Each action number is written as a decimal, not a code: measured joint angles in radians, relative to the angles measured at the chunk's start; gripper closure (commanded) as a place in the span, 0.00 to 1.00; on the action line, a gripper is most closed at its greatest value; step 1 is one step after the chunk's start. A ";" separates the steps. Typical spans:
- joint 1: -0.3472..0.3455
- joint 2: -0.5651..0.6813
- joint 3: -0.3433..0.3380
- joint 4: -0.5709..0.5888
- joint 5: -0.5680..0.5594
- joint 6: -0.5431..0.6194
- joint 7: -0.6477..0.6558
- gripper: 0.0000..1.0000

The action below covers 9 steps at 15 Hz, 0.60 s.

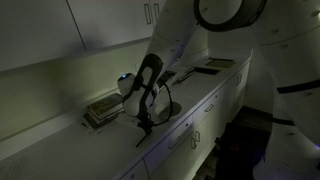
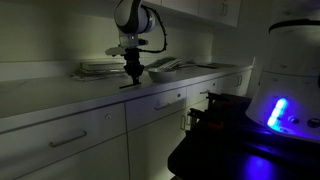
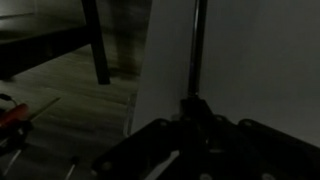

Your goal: Put the marker in the bowl

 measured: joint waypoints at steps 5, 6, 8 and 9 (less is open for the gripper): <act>0.006 -0.071 -0.002 0.001 -0.037 -0.015 -0.002 0.97; 0.008 -0.087 -0.008 0.001 -0.069 -0.032 -0.002 0.97; 0.009 -0.113 -0.031 0.000 -0.157 -0.071 0.001 0.97; 0.009 -0.122 -0.045 0.000 -0.203 -0.092 0.001 0.97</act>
